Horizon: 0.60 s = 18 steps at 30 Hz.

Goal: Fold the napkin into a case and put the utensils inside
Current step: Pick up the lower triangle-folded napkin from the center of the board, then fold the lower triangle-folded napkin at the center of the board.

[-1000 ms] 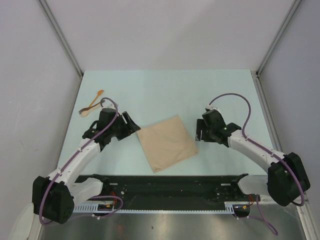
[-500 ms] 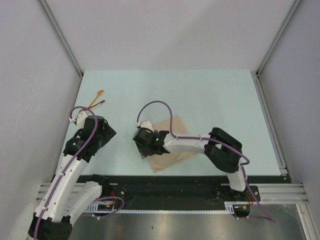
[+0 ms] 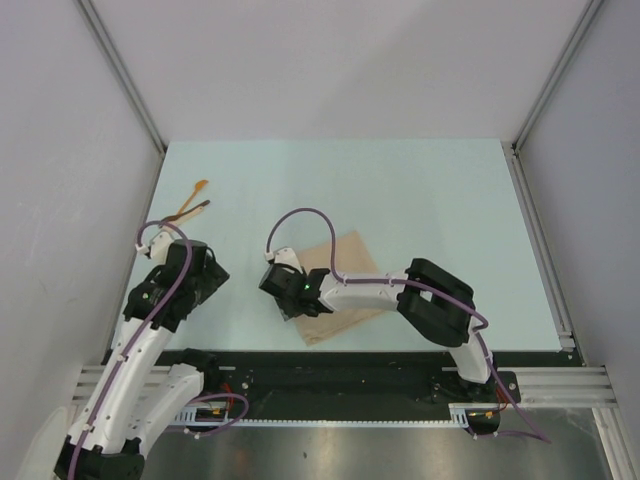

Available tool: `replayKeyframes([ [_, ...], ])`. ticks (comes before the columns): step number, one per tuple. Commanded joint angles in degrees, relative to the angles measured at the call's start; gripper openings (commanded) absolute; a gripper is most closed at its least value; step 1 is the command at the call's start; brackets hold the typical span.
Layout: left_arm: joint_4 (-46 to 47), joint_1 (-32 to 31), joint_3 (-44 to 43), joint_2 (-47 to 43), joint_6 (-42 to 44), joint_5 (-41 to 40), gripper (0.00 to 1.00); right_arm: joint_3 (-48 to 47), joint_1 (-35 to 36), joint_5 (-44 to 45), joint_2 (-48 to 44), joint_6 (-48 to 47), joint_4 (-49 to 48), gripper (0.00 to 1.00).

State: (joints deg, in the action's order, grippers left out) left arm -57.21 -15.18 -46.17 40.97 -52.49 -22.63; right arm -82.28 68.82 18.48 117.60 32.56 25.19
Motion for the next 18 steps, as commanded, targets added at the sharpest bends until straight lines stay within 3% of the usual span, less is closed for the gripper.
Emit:
replayKeyframes([
  [1,1.7,0.7,-0.8,1.5,2.2,3.0,0.73,4.6,-0.3,-1.2,2.5,1.8,-1.3,0.48],
  [7,8.9,0.7,2.2,4.1,8.1,13.6,0.73,7.3,-2.8,-4.3,1.0,-0.1,-5.0,0.08],
  [9,11.8,0.7,3.7,6.0,9.9,18.6,0.73,7.3,-3.6,-5.4,-0.4,-1.3,-5.4,0.02],
  [14,21.4,0.7,8.6,8.4,12.1,31.2,0.74,11.0,-6.5,-14.1,-5.8,-1.8,-10.8,0.0],
  [18,31.6,0.7,12.2,8.2,8.8,37.7,0.73,19.4,-11.9,-29.9,-13.2,2.3,-20.9,0.0],
])
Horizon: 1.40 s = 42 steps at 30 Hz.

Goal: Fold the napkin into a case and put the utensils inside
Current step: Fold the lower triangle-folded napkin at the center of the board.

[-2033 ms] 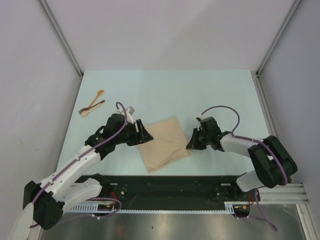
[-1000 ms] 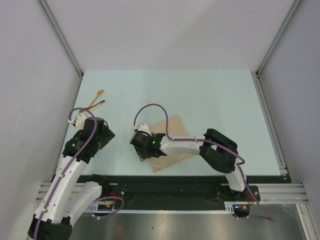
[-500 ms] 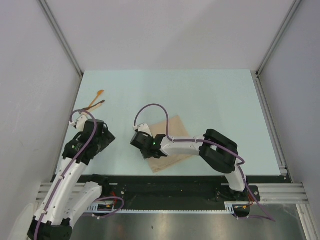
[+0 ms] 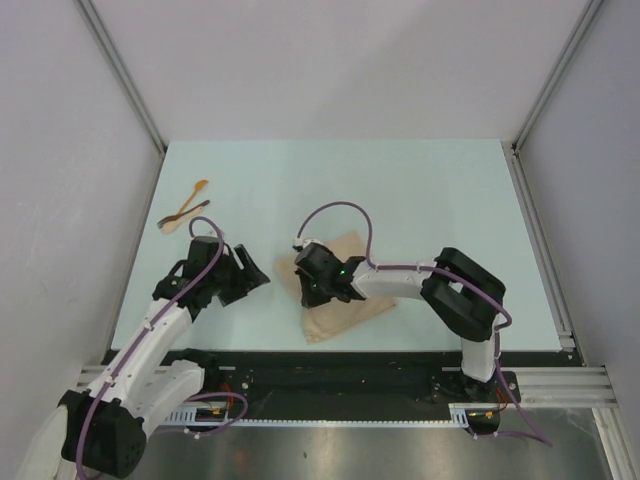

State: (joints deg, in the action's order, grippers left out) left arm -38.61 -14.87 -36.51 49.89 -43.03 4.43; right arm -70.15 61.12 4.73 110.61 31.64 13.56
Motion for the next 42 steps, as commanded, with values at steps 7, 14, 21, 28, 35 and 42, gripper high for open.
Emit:
replayKeyframes([
  [7,20.5,0.2,5.9,-0.9,-5.7,11.1,0.59,19.3,-15.1,-38.1,-8.7,10.4,-28.1,0.0],
  [14,22.7,-3.7,5.8,4.6,-6.6,8.7,0.41,25.8,-23.1,-48.6,-8.5,14.9,-39.8,0.0],
  [21,24.2,-8.9,3.5,10.6,-8.0,1.5,0.32,28.8,-28.5,-53.9,-6.9,16.5,-44.9,0.0],
  [28,26.2,-9.6,0.7,17.3,-7.3,-0.6,0.27,29.0,-32.4,-55.4,-6.4,12.8,-41.8,0.0],
  [35,28.3,-10.4,-4.1,25.5,-6.0,-1.2,0.22,28.1,-33.2,-55.5,-5.6,8.8,-37.4,0.0],
  [42,26.8,-10.8,-11.0,33.2,-4.0,-2.8,0.21,28.2,-33.9,-55.4,-5.7,7.4,-35.6,0.0],
])
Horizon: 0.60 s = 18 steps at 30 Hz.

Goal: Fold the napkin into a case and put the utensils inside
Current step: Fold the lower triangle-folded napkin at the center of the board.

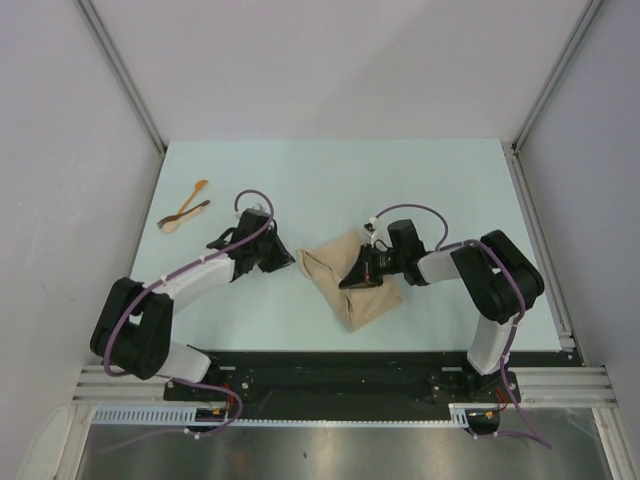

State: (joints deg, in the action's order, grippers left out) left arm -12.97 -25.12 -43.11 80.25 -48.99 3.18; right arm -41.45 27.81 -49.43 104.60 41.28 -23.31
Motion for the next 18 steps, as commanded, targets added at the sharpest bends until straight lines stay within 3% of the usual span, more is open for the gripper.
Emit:
replayKeyframes([
  [1,0.8,-0.5,-5.7,3.6,2.1,-1.7,0.2,-0.6,-0.6,-1.1,0.3,-2.4,1.5,0.0],
  [13,4.4,-3.0,-10.1,12.2,0.9,1.9,0.17,-1.8,-0.8,1.8,-1.8,-6.4,7.5,0.08],
  [18,5.2,-3.9,-10.6,13.1,0.0,1.7,0.17,-4.5,-1.0,3.0,-3.3,-9.5,13.4,0.31],
])
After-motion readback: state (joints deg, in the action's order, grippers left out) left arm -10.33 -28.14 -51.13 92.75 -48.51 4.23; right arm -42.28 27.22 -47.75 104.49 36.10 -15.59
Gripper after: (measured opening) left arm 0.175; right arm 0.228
